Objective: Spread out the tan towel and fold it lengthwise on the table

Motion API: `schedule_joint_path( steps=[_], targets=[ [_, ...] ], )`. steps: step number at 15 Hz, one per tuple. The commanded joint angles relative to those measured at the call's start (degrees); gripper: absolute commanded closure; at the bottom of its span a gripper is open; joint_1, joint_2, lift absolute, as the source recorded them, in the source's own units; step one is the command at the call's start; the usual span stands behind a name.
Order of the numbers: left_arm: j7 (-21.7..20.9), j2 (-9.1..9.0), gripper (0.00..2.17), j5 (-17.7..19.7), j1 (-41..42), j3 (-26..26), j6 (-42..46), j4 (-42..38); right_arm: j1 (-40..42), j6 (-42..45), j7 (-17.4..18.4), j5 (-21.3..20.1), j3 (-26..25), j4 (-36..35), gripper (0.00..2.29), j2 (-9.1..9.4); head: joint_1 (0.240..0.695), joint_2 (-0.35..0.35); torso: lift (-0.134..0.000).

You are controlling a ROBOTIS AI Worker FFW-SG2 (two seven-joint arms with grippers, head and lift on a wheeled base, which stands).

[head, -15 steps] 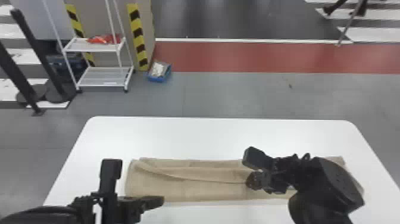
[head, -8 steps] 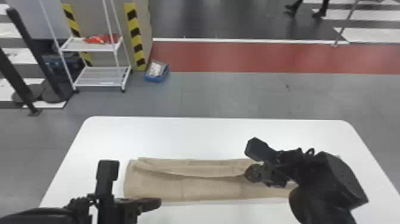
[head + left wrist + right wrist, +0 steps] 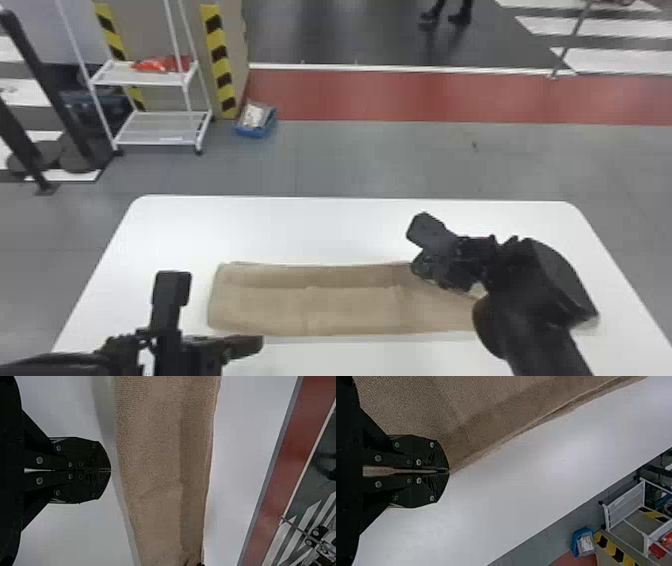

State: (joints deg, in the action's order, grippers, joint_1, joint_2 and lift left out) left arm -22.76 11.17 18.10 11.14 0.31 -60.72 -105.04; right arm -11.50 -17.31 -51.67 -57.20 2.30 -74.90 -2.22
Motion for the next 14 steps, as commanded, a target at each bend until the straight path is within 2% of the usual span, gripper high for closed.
schedule_joint_path(
  steps=[1, 4, 6, 9, 11, 13, 14],
  targets=[
    [-0.09, 0.08, 1.31, 0.0, 0.38, 0.22, -0.42, -0.69, -0.37, -0.05, 3.33, -0.72, 0.34, 2.04, 0.04, 0.37, 0.695, -0.043, 0.0],
    [-0.18, 0.08, 1.31, 0.0, 0.64, 0.57, -1.29, -1.22, -0.1, -1.63, 12.38, -0.98, 0.07, 3.01, 0.02, 0.64, 0.695, -0.052, 0.0],
    [-0.35, 0.08, 1.31, 0.09, 1.08, 0.92, -1.47, -1.57, 1.83, -1.46, 12.65, -0.19, -1.51, 0.46, 0.05, 0.64, 0.695, -0.064, 0.0],
    [-0.35, 0.08, 1.31, 0.09, 2.31, 1.45, -1.29, -3.59, 6.49, -1.28, 10.98, 1.57, -3.88, -8.24, 0.05, 0.28, 0.695, -0.081, 0.0],
    [-0.7, 0.0, 1.31, 0.44, 3.89, 2.33, -1.29, -5.53, 10.35, -1.28, 7.9, 5.0, -7.22, -14.83, 0.07, -0.51, 0.695, -0.089, 0.0],
    [-0.62, -0.09, 1.31, 0.7, 5.03, 2.42, -0.24, -7.02, 11.67, -0.93, 7.64, 6.4, -11.35, -15.98, 0.15, -1.56, 0.695, -0.113, 0.0],
    [-0.62, -0.36, 1.3, 0.7, 5.3, 2.42, 0.64, -7.28, 11.67, -0.93, 7.99, 8.69, -14.78, -15.98, 0.15, -1.56, 0.695, -0.129, 0.0]
  ],
)
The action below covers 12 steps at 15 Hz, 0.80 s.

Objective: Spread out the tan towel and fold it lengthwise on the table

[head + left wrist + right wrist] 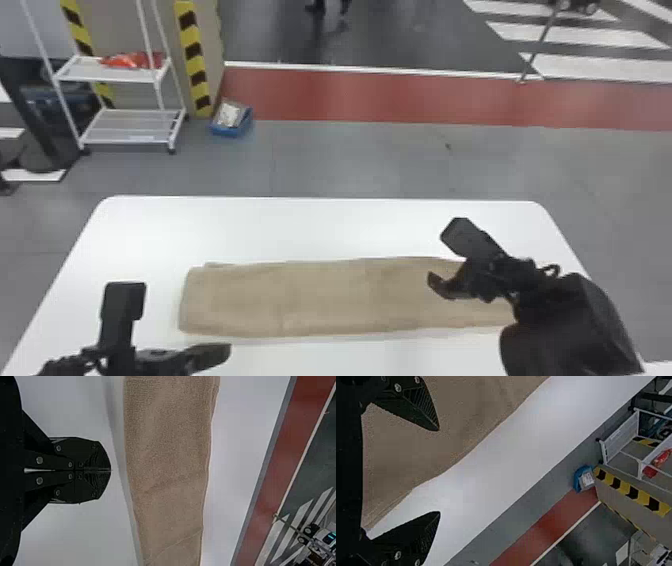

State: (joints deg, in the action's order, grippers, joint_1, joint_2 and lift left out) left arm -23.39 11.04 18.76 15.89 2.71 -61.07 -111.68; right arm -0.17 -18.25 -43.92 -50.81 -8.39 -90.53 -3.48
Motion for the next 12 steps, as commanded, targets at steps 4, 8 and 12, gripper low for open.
schedule_joint_path(
  steps=[4, 8, 12],
  targets=[
    [0.01, -0.49, 0.98, -0.13, 0.98, -0.08, 7.14, 0.32, 0.0, 2.64, 2.35, 23.82, -22.63, 5.37, 0.16, -2.32, 0.695, -0.264, 0.0],
    [-0.07, -0.58, 0.98, -0.39, 0.72, -1.4, 10.31, 1.03, -0.53, 10.9, 4.02, 38.68, -33.18, 19.08, 0.28, -6.53, 0.695, -0.35, 0.0],
    [-1.74, -0.4, 0.98, -1.19, 0.28, -2.63, 13.65, 1.9, -1.41, 14.77, 6.92, 41.67, -33.53, 24.44, 0.28, -8.73, 0.695, -0.35, 0.0]
  ],
)
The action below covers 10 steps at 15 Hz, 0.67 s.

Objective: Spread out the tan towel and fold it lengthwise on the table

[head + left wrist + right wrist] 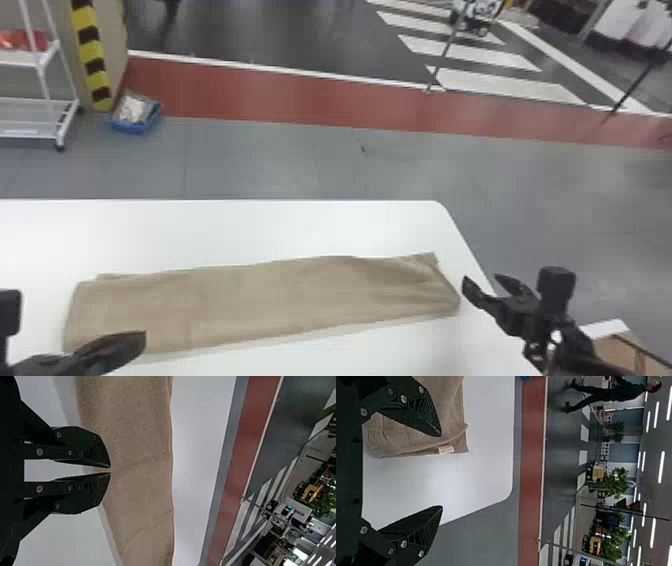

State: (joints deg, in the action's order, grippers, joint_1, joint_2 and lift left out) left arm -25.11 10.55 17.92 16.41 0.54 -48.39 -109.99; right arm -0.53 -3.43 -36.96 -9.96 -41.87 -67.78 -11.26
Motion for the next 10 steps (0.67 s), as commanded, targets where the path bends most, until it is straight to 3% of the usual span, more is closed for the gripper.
schedule_joint_path(
  steps=[1, 6, 10],
  targets=[
    [-0.64, 0.08, 0.98, -0.78, -0.85, -0.98, 2.02, 1.09, -1.93, -0.75, -0.04, 0.03, -0.05, 2.12, 0.28, -0.96, 0.695, -0.35, 0.0],
    [-0.99, 0.08, 0.98, -2.19, -2.43, -2.92, 6.41, 4.52, -5.71, -2.68, 5.14, -5.33, 4.7, 8.45, 0.29, -1.31, 0.695, -0.35, 0.0],
    [-1.34, 0.17, 0.98, -3.16, -3.05, -3.36, 7.64, 6.1, -6.07, -2.16, 6.11, -5.33, 6.98, 10.91, 0.41, -1.4, 0.695, -0.35, 0.0]
  ],
)
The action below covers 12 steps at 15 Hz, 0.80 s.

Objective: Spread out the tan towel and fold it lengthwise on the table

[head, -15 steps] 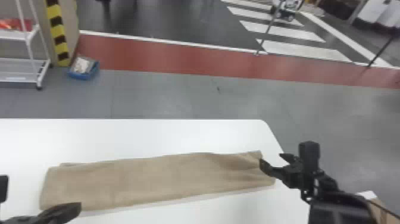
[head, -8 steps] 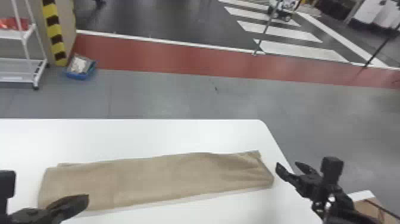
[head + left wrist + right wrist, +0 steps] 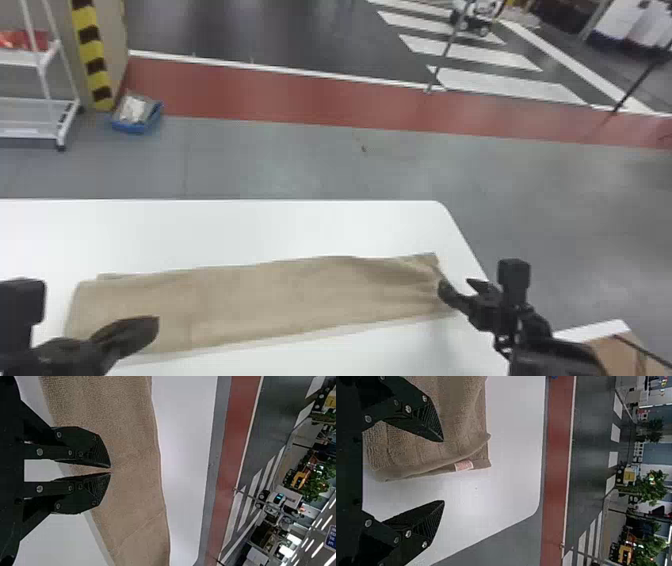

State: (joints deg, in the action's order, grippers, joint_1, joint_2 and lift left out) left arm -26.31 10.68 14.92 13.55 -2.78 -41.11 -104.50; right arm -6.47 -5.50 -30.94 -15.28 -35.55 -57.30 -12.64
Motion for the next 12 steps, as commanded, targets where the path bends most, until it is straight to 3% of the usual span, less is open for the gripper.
schedule_joint_path(
  steps=[1, 3, 6, 11, 12],
  targets=[
    [-0.14, 0.22, 0.98, -0.15, -0.19, -0.21, 0.37, 0.53, -0.21, -0.26, 0.18, -0.02, 1.01, 0.44, 0.41, -0.01, 0.695, -0.35, 0.0],
    [-0.14, 0.39, 0.98, -0.24, -0.19, -0.3, 0.37, 0.53, -0.48, -0.62, 0.18, -0.54, 1.18, 0.52, 0.41, -0.01, 0.695, -0.35, 0.0],
    [-0.14, 0.39, 0.98, -0.41, 0.16, -0.82, 0.02, 0.35, -0.92, -1.85, 0.18, -1.07, 1.45, 0.7, 0.59, -0.54, 0.695, -0.35, 0.0],
    [0.56, 0.3, 0.98, -1.21, 0.6, -1.44, -1.04, 0.0, -2.32, -1.67, 0.18, -1.16, 1.62, 3.42, 0.6, -1.51, 0.695, -0.35, 0.0],
    [0.56, 0.22, 0.98, -1.38, 0.51, -1.53, -1.04, 0.0, -2.41, -1.85, 0.18, -1.25, 1.71, 3.51, 0.72, -1.68, 0.695, -0.35, 0.0]
  ],
)
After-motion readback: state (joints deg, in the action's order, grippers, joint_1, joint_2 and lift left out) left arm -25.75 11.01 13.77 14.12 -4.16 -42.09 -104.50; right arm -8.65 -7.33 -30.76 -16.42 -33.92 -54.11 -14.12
